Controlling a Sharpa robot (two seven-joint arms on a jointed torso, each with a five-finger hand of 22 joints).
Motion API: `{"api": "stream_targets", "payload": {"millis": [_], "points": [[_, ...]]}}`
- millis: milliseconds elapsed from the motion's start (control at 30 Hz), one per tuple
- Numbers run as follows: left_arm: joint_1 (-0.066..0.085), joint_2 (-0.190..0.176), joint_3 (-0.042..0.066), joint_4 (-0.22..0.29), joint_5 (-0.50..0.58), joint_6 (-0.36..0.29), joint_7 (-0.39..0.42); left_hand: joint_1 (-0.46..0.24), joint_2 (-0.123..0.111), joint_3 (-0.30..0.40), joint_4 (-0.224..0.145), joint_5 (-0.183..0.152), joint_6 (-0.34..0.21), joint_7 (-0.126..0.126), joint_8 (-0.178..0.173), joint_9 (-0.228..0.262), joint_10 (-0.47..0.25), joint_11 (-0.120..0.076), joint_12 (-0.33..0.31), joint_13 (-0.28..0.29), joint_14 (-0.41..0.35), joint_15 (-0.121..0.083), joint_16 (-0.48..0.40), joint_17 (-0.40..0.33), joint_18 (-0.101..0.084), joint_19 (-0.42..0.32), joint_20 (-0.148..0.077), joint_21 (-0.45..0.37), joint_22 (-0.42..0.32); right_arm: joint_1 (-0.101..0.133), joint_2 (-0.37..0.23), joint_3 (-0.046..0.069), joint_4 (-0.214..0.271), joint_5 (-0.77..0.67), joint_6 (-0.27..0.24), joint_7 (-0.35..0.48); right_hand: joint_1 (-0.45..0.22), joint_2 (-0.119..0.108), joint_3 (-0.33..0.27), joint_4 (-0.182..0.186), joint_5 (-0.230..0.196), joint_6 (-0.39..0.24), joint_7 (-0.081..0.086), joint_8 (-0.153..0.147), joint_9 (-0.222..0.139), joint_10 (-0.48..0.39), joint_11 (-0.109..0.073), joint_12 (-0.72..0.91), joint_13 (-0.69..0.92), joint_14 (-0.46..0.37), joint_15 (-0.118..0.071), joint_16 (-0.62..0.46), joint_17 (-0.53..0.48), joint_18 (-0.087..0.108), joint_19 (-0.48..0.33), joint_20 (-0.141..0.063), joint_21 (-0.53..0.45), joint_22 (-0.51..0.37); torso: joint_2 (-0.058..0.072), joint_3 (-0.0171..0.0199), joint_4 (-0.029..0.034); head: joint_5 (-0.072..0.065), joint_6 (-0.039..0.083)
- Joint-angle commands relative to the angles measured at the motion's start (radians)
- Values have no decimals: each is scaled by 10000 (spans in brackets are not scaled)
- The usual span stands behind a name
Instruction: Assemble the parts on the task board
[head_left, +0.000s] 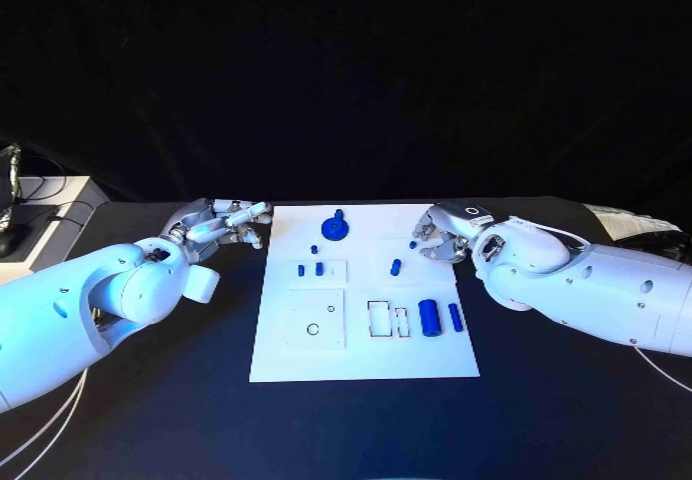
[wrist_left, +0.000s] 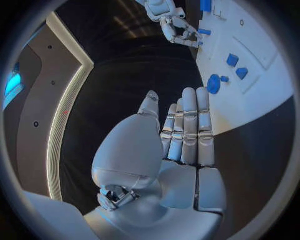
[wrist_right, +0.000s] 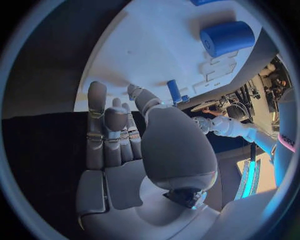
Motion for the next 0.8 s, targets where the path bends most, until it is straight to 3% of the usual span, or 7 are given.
{"api": "stream_targets", "payload": {"millis": [33, 433, 633, 800], "points": [[-17, -22, 17, 137, 486, 277, 361, 4, 54, -34, 2, -3, 58, 27, 25, 7, -15, 26, 4, 7, 34, -1, 43, 2, -180, 70, 14, -40, 9, -32, 87, -5, -66, -480, -3, -396, 4, -64, 44, 61, -16, -69, -4, -35, -1, 63, -6, -7, -8, -58, 9, 54, -37, 132, 13, -5, -111, 186, 11, -2, 9, 16, -17], [-55, -53, 20, 215, 441, 224, 230, 49, 123, -145, -12, -1, -46, 77, 22, 6, -73, 53, -1, 8, 28, 12, 97, 6, -171, 87, 16, -41, 48, -105, 297, -12, -110, -161, 266, -291, -74, 12, 552, 84, -2, 55, 19, -30, 3, 497, -102, -6, -5, -92, -52, 226, -18, 109, 157, -71, -414, 1137, 3, 10, -6, 54, -46], [-75, -65, 20, 245, 232, 181, 200, 90, 158, -133, -28, 6, -84, 98, 12, 2, -90, 64, -5, 7, 20, 15, 102, 4, -167, 89, 17, -41, 54, -126, 373, -16, -186, -32, 314, -225, -43, 180, 1064, 10, -203, 229, 13, -31, 5, 742, -167, -7, -3, -82, -105, 312, 44, 64, 213, -127, -343, 1560, 7, 23, -12, 59, -64], [-82, -70, 20, 271, 131, 174, 186, 118, 169, -141, -39, 8, -115, 111, 21, 6, -114, 75, -5, 6, -24, 29, 80, -15, -166, 64, 31, -66, 52, -155, 472, -22, -278, 45, 345, -215, -153, 204, 1249, -65, -216, 245, 3, -30, 5, 741, -177, -5, -3, -90, -99, 371, 98, 60, 240, -125, -453, 1965, 9, 14, -21, 67, -64]]}}
